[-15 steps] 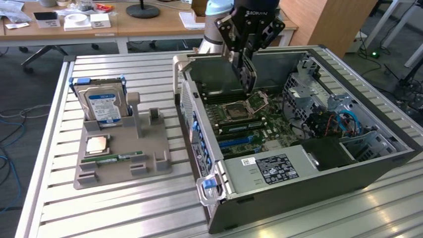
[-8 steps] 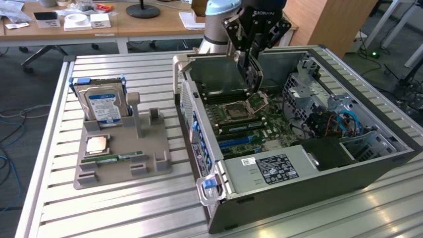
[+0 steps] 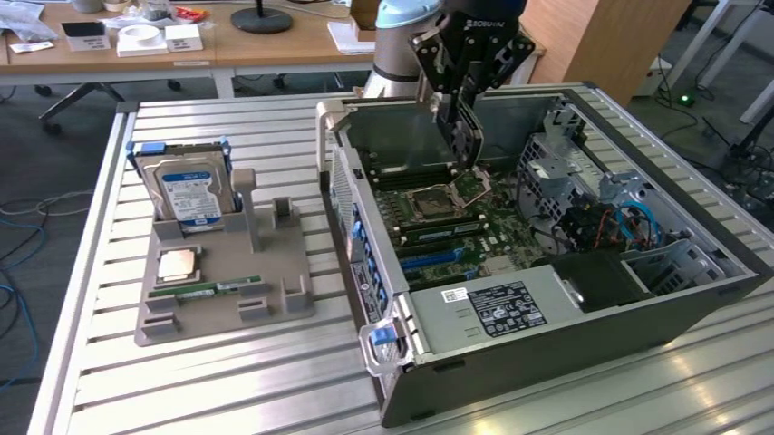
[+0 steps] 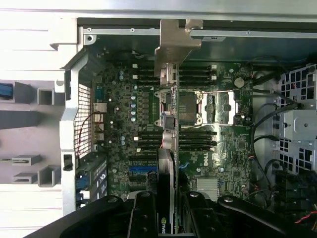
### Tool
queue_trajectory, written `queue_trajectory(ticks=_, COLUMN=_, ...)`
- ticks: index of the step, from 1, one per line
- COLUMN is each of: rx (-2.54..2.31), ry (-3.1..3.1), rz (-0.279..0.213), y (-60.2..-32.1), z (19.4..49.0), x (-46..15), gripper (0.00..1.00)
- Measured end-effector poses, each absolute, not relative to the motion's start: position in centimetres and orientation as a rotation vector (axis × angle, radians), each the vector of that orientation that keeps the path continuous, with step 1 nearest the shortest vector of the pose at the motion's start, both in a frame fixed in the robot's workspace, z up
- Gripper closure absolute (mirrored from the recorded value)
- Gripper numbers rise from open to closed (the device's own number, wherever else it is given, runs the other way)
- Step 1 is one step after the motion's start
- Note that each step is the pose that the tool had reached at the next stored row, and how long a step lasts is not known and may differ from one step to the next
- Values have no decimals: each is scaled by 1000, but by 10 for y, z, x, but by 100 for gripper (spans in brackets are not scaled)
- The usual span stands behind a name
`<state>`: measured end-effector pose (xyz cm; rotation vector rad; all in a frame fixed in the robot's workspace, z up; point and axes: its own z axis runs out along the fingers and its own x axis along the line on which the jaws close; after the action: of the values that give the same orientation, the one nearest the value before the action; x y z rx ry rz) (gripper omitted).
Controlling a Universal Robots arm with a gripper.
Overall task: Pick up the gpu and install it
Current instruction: 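Pick up the gpu and move the gpu toward the slot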
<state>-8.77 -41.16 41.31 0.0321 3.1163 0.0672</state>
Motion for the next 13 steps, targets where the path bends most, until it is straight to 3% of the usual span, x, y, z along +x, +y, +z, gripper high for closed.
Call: queue_trajectory(ticks=13, rx=32, ry=3116, rz=67, y=-412, z=413, x=-57, gripper=74)
